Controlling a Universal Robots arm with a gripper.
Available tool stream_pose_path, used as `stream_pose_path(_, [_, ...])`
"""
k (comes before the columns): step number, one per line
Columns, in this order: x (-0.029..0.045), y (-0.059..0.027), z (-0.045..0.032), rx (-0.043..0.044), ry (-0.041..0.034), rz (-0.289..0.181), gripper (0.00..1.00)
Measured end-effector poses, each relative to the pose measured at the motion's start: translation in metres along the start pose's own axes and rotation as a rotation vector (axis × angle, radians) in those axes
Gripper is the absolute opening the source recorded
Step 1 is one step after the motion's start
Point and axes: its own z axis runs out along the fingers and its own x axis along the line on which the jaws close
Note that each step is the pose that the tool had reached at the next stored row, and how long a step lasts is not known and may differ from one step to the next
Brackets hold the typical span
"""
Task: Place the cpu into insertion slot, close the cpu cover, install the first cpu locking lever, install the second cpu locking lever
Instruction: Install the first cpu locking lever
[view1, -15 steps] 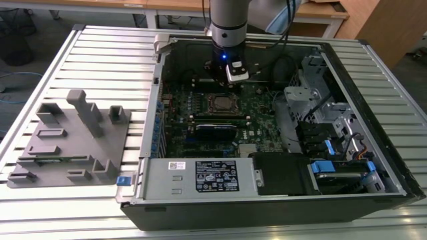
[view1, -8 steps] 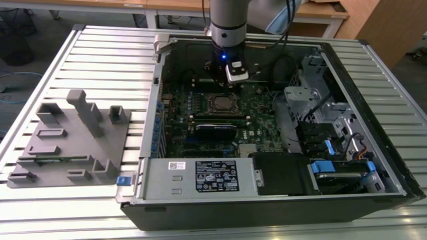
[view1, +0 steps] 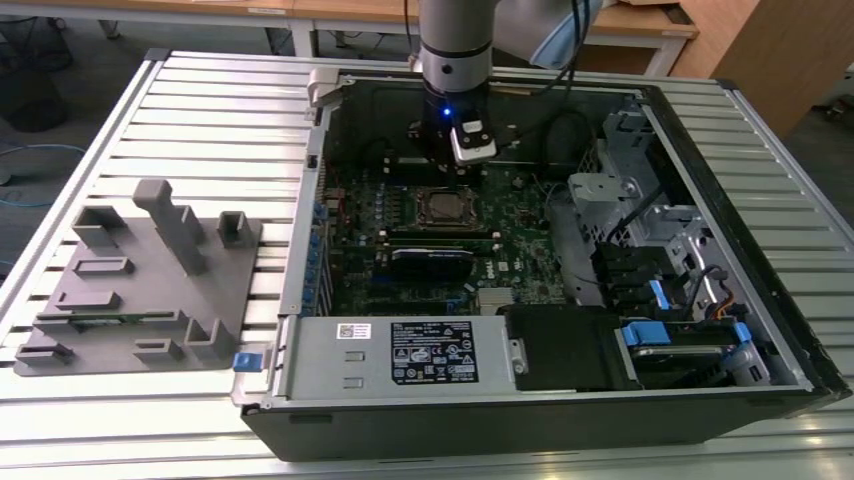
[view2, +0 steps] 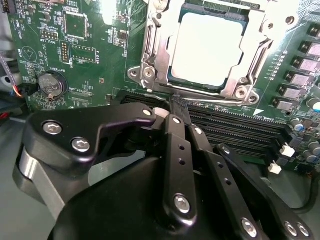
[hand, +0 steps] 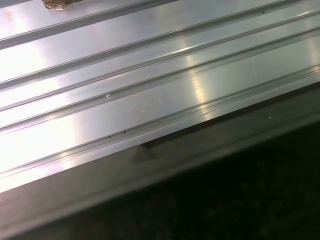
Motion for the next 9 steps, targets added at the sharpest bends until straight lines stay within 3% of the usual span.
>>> stream_pose_path(9, [0.0025,0.0005,-0.0003,-0.0022,-0.0069,0.0,0.11])
